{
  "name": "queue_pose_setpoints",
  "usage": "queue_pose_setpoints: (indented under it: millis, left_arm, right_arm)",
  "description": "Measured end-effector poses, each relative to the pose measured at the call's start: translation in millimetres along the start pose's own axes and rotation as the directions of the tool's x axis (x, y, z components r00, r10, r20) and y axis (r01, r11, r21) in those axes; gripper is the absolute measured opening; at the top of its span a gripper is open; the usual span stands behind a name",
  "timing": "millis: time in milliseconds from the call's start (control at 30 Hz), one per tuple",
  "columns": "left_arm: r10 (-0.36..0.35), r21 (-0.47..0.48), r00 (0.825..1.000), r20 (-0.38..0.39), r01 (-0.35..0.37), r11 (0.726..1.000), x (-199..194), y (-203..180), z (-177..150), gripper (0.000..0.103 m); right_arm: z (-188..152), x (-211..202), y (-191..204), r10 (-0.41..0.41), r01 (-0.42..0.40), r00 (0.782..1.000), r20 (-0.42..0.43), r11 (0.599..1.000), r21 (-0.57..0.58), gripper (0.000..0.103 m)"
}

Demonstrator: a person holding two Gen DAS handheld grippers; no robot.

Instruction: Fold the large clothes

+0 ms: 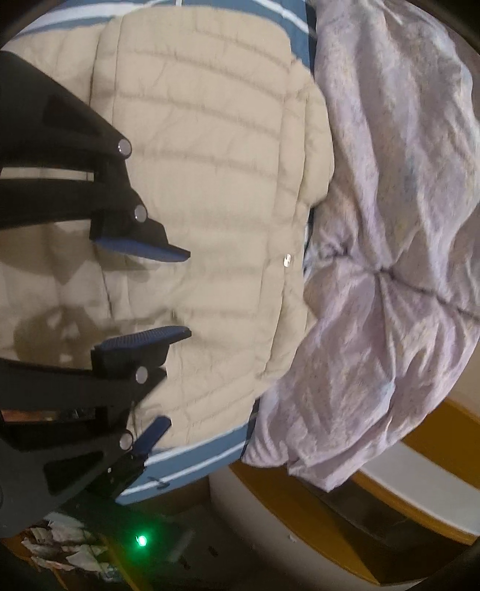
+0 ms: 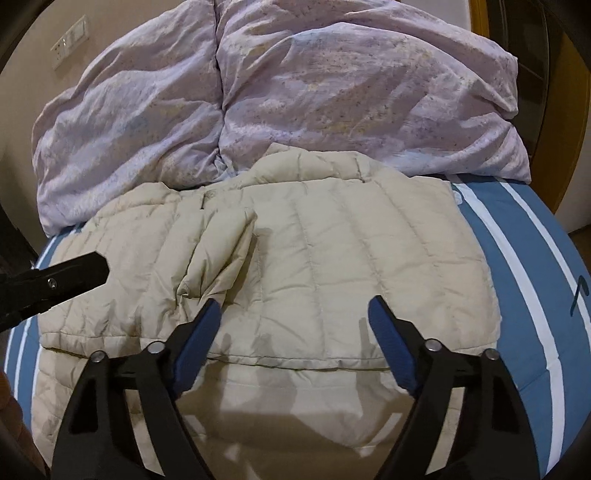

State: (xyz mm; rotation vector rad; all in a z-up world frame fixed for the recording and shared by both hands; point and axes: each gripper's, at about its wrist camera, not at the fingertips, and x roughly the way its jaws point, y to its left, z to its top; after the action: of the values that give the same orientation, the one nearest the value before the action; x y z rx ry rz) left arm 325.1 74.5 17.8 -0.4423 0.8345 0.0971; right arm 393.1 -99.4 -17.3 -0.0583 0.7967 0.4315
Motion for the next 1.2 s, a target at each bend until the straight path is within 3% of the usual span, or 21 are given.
queue_pose_setpoints:
  millis: [167,267,433,567,667,833,967,1200]
  left_arm:
    - [0.153,0.005,0.988,0.016,-0.153,0.988,-1,29,-3,0.037]
    - [0.222,0.015,0.975,0.014,-0.222,0.975,2,43,-7,0.037]
    - [0.238,-0.009,0.971,-0.015,-0.239,0.971,7,63,-14,0.037]
    - [0.247,-0.01,0.969,-0.021,-0.248,0.969,10,71,-18,0.041]
    - [0.251,-0.008,0.968,-0.024,-0.251,0.968,12,73,-21,0.041]
    - [0.248,-0.006,0.968,-0.032,-0.248,0.969,9,77,-28,0.041]
    - [0.238,0.016,0.971,-0.027,-0.237,0.971,-10,79,-42,0.046]
    - [0.219,0.049,0.976,0.001,-0.219,0.974,-76,99,-98,0.051]
  right_arm:
    - [-1,-1,12,0.054,-0.054,0.998,0.012,0.998,-0.021,0.056]
    - [-1,2,23,0.089,-0.089,0.996,0.003,0.995,-0.035,0.052]
    - [-3,8,42,0.109,-0.109,0.994,0.003,0.99,-0.086,0.051]
    - [-7,27,50,0.065,-0.072,0.996,-0.056,0.99,-0.121,0.046]
    - [-11,43,47,0.038,-0.05,0.993,-0.108,0.992,-0.113,0.046]
    - [-11,40,46,0.034,-0.048,0.993,-0.113,0.991,-0.124,0.048]
    - [-15,20,33,0.066,-0.079,0.991,-0.115,0.991,-0.112,0.07]
    - [-48,-41,-14,0.067,-0.083,0.993,-0.098,0.982,-0.171,0.076]
